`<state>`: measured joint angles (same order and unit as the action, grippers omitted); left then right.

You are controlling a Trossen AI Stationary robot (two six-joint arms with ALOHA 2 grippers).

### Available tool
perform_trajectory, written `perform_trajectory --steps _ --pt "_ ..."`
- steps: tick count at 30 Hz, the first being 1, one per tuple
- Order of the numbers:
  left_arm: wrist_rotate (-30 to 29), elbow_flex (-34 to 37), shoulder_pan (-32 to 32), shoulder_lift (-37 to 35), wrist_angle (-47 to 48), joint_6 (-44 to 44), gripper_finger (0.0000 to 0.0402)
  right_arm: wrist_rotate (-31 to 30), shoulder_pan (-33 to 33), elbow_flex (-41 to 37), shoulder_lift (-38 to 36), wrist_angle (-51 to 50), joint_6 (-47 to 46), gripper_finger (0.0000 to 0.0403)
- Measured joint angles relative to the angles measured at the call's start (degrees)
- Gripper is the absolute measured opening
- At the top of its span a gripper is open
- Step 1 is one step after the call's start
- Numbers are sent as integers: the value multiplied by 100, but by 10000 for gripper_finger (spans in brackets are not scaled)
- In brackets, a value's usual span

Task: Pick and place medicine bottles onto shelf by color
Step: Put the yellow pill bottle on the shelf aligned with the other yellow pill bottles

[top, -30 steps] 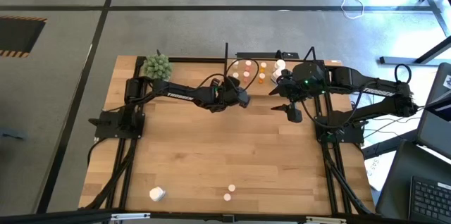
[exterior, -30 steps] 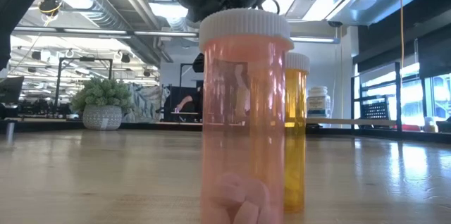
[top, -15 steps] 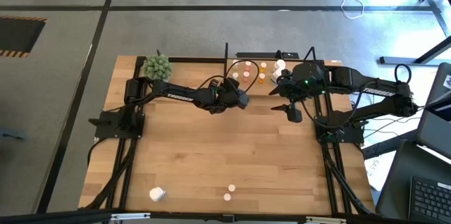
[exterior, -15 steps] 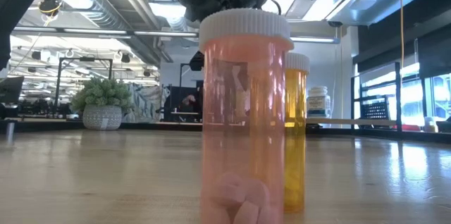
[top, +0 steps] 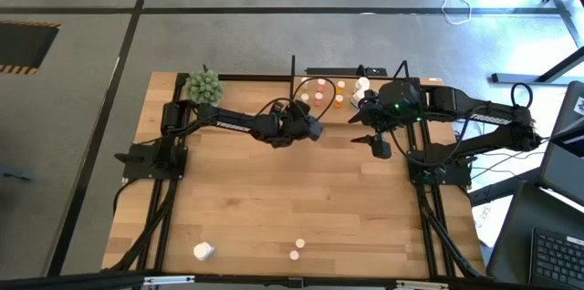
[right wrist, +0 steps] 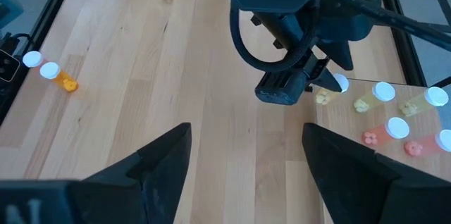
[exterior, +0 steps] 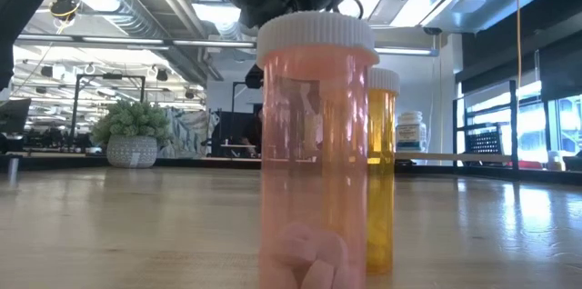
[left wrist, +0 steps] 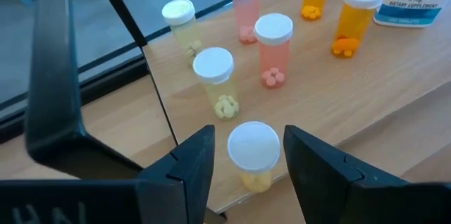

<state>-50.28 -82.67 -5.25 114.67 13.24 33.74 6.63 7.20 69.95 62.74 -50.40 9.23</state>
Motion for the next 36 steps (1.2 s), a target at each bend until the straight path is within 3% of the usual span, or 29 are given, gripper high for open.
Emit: perform_trajectory --steps 18,22,28,36 --pt "-209 -4 264 -140 -88 -131 164 -1 0 0 0 1 0 273" --pt "-487 -4 349 -140 -228 -141 164 0 0 0 0 1 0 273" --pt "-569 -4 527 -147 -783 -591 164 1 0 0 -1 1 0 273" --pt "-575 -5 929 -341 -660 -844 164 1 0 0 0 1 0 273"
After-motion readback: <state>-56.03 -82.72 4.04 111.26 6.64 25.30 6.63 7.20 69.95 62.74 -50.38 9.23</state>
